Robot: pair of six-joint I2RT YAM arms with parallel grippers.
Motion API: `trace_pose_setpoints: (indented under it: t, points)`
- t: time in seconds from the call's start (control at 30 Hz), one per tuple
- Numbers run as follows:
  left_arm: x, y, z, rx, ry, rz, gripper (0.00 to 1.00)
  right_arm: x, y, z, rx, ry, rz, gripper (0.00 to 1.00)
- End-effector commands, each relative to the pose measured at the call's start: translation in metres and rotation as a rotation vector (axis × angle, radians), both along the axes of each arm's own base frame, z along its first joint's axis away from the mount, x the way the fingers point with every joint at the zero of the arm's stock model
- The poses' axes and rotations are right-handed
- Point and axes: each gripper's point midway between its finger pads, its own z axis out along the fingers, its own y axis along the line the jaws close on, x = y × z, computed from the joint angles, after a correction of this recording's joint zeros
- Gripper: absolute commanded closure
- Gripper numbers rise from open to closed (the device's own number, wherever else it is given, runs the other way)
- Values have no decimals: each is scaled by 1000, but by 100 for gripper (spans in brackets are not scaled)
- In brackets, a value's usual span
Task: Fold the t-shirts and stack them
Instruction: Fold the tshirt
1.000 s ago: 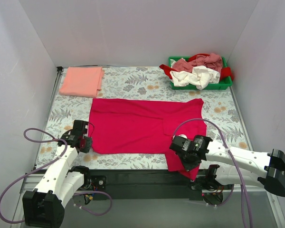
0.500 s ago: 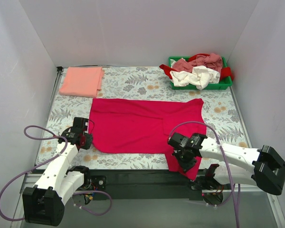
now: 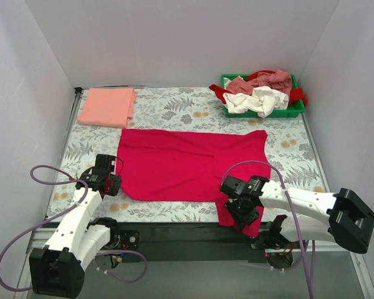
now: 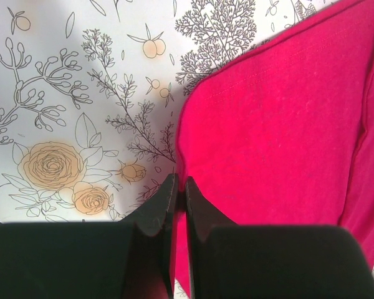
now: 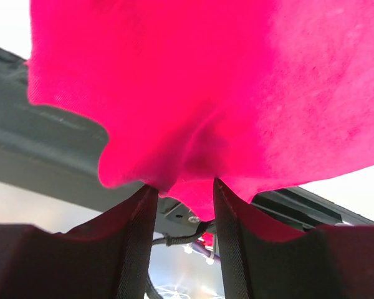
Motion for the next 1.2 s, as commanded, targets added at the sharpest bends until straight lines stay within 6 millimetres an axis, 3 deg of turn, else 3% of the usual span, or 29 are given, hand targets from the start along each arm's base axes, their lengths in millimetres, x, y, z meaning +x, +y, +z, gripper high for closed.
trace_pose_setpoints:
  t: [0.0,0.4,0.53,0.63,0.77,0.9,1.17]
  points:
    - [5,4,9,13,-35,15,100,12,7,-2,0,-60,7,52]
    - [4,4,11,11,-43,11,100,22,13,-22,-38,-104,-66,53]
    - [3,3,12,8,-51,13,100,23,13,-23,-45,-110,-82,74]
    - [2,5,13,14,-52,18,100,26,12,-21,-52,-132,-107,98]
    - [4,5,15,13,-61,18,100,33,0,-14,-115,-182,-150,99]
    - [7,4,17,12,-59,10,100,44,3,-2,-103,-238,-167,99]
    - [20,1,28,18,-97,-22,100,93,3,41,-60,-419,-198,99]
